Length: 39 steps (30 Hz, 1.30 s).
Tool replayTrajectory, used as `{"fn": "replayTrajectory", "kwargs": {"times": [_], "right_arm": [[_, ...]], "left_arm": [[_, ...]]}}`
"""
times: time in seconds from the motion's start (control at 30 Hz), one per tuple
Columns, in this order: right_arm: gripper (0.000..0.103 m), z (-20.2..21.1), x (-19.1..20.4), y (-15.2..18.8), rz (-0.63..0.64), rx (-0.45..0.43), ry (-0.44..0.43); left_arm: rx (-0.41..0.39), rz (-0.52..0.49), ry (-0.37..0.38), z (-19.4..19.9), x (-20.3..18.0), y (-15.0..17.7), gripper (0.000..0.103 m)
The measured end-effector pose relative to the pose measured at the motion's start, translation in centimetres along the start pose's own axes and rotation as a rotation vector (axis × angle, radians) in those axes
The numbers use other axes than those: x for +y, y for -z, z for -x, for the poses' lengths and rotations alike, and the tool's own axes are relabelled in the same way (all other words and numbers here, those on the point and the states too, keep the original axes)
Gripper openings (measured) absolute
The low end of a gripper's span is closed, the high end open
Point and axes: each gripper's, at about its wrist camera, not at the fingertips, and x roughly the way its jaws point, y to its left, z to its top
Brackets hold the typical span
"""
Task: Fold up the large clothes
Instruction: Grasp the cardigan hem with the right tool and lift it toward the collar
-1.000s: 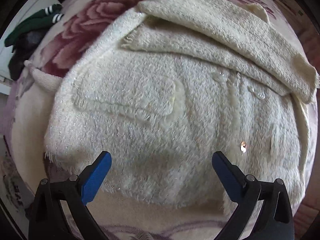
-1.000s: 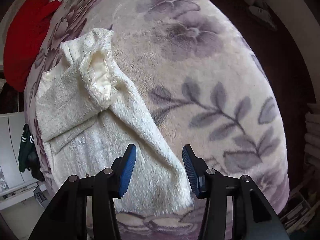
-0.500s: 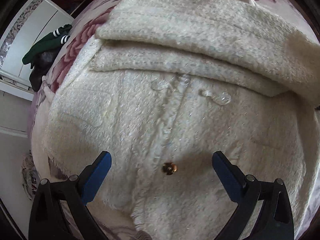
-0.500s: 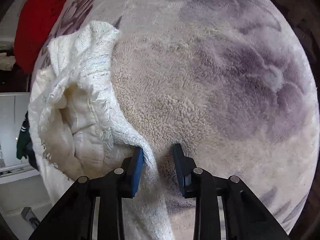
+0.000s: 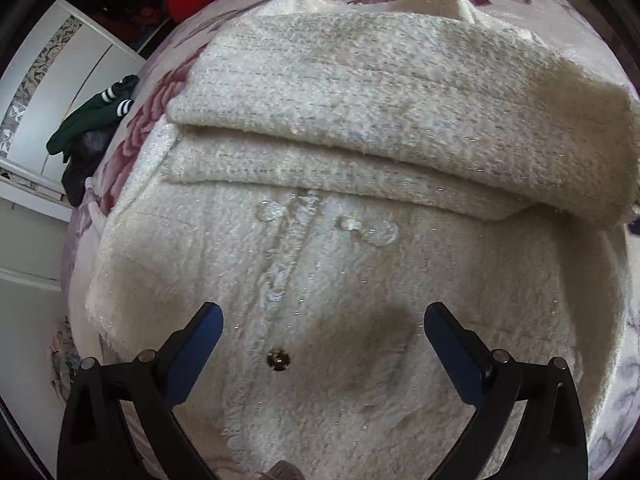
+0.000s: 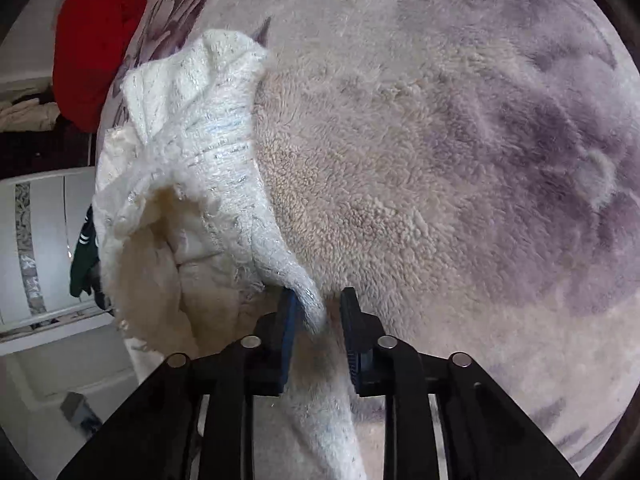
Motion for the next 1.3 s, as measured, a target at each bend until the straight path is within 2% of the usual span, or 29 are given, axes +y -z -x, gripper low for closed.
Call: {"fn": "replayTrajectory", "kwargs": {"times": [0.03, 0.13, 0.17, 0.2, 0.27, 0.37, 0.4, 0.43, 0.47, 0.57, 0.6, 0.67, 0.73, 0.83, 0.9, 0.93, 0.97, 1.03, 1.13, 1.23, 1.3], "right_arm": [[0.038, 1.2, -0.6, -0.4, -0.031, -0.019, -0.016], [0.059, 4.6, -2.6, -3.3, -0.167, -0.117, -0.149], [0.059, 4.7, -2.8, -4.8, -0.183, -0.118, -0.183], [0.059, 4.1, -2.6, -6.8, -0.186, -0.104, -0.218], [0.059, 1.7, -1.5, -10.3, -0.179, -0.052, -0.232], [0.059, -3.7, 0.8, -12.8, -0.171, 0.098, -0.283], [0.058, -5.2, 1.6, -13.0, -0.169, 0.134, -0.268], [0.027, -6.0, 2.7, -13.2, -0.134, 0.138, -0.253], [0.008, -6.2, 4.0, -13.3, -0.101, 0.137, -0.220], [0.006, -3.8, 6.4, -13.5, -0.019, -0.019, -0.034], [0.005, -2.9, 5.8, -14.1, -0.041, -0.081, 0.017], [0.000, -3.0, 4.0, -15.2, -0.105, -0.077, 0.017], [0.000, -3.4, 4.0, -15.6, -0.062, -0.020, -0.004], [0.004, -1.5, 4.2, -14.2, -0.025, 0.056, -0.026], [0.032, 0.7, 3.7, -11.9, 0.001, 0.060, -0.016], [0.061, 2.1, 2.9, -10.4, 0.014, 0.061, -0.014], [0.070, 3.4, 2.2, -8.5, 0.025, 0.062, -0.007], [0.070, 4.9, -0.3, -5.1, 0.027, 0.089, -0.005], [0.070, 7.0, -4.9, -0.2, -0.009, 0.121, 0.013], [0.070, 7.6, -9.0, 4.3, -0.059, 0.132, 0.056], [0.070, 8.1, -11.5, 5.9, -0.082, 0.129, 0.055]], "left_arm": [[-0.010, -0.001, 0.009, 0.3, -0.5, 0.0, 0.103], [-0.026, 0.021, 0.025, 0.5, -1.1, -0.7, 0.103], [-0.029, 0.038, 0.034, 0.4, -1.2, -1.0, 0.103], [-0.028, 0.051, 0.043, 0.4, -1.3, -1.3, 0.103], [-0.023, 0.074, 0.063, 0.1, -1.6, -2.1, 0.103], [-0.026, 0.075, 0.079, 0.2, -2.5, -2.7, 0.103], [-0.033, 0.067, 0.084, 0.3, -2.8, -2.9, 0.103], [-0.039, 0.059, 0.086, 0.5, -3.1, -2.9, 0.103], [-0.043, 0.044, 0.088, 0.7, -3.4, -2.8, 0.103], [-0.046, 0.013, 0.093, 0.9, -3.9, -2.1, 0.103], [-0.040, 0.003, 0.094, 0.9, -4.0, -1.7, 0.103], [-0.020, -0.007, 0.102, 0.7, -4.1, -1.0, 0.103], [0.002, 0.002, 0.143, 0.7, -4.0, -0.4, 0.103], [0.011, 0.003, 0.225, 1.8, -3.3, 0.8, 0.103], [0.013, -0.011, 0.301, 2.9, -2.9, 2.0, 0.103], [0.018, -0.027, 0.342, 3.5, -2.7, 2.8, 0.103], [0.025, -0.048, 0.378, 4.2, -2.7, 3.7, 0.103], [0.038, -0.102, 0.456, 5.6, -3.2, 5.9, 0.103], [0.067, -0.197, 0.525, 7.0, -5.3, 9.5, 0.103], [0.069, -0.307, 0.531, 7.9, -9.0, 13.3, 0.103], [0.019, -0.373, 0.479, 8.1, -11.4, 15.1, 0.103]]}}
